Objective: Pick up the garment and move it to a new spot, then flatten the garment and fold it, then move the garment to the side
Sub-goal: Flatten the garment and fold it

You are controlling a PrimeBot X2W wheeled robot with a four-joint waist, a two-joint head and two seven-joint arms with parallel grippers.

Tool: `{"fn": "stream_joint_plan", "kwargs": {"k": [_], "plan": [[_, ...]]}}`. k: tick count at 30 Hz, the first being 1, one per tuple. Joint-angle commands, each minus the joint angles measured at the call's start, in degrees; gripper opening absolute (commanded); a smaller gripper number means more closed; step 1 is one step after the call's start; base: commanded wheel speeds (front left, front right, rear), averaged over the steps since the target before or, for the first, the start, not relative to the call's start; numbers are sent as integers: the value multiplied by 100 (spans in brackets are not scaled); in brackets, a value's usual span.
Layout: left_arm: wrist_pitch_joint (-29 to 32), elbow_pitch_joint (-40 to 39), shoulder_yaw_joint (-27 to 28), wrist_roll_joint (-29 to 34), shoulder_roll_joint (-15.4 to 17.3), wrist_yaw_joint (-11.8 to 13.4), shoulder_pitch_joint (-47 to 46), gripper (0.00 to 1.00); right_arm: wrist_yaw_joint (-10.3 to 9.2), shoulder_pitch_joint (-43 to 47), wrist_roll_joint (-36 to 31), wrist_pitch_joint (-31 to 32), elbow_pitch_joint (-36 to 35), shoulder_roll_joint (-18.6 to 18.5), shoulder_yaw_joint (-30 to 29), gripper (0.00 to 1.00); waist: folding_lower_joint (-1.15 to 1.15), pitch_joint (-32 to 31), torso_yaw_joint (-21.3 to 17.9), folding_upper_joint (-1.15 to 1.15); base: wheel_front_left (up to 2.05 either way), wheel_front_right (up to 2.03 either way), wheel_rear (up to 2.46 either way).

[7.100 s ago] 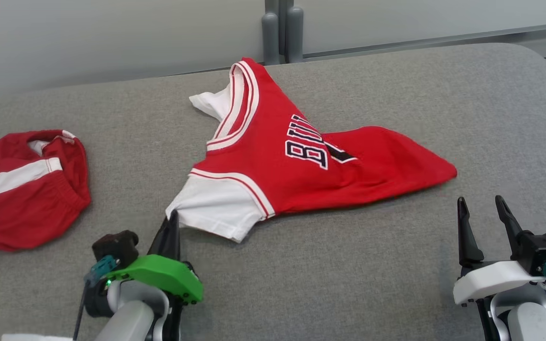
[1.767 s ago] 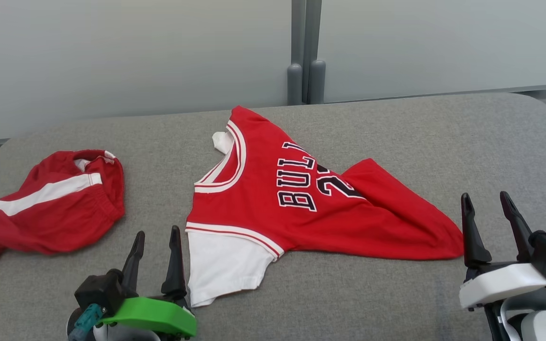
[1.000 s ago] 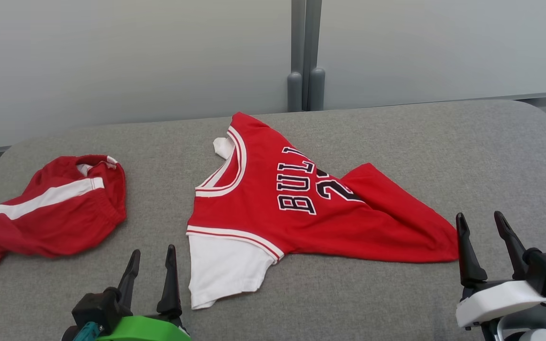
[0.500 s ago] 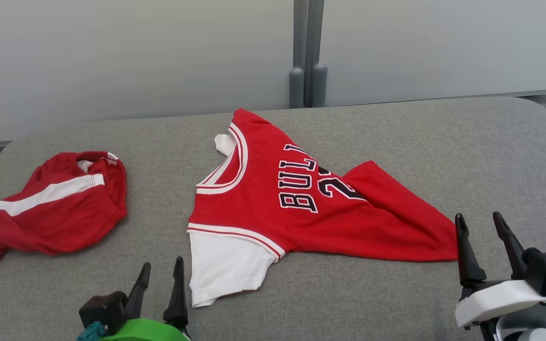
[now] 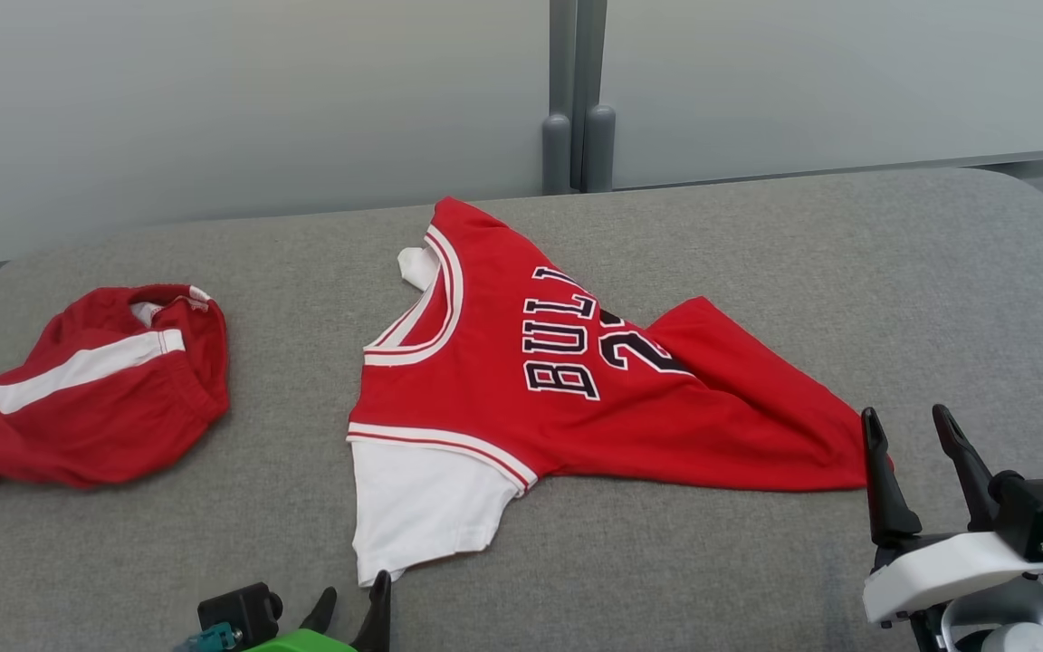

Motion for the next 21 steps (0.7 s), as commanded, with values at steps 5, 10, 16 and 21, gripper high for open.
{"fn": "stream_joint_plan", "kwargs": {"k": [5,10,16,21], "plan": [[111,360,74,-311,-107,-122,-290,100,1,-113,18,17,19,-9,21,100,0,80,-112,62,0,0,0],[91,738,106,-449,-165,-220,-527,100,1,-173,-13,4,31,-8,6,100,0,160,-224,62,0,0,0],[5,1067,128,-666,-252,-354,-723,100,1,-199,-46,-6,35,-9,-24,100,0,213,-319,62,0,0,0],[-127,1227,240,-1080,-336,-524,-851,2,1,-217,-42,-18,49,-9,-46,100,0,234,-359,62,0,0,0]]}}
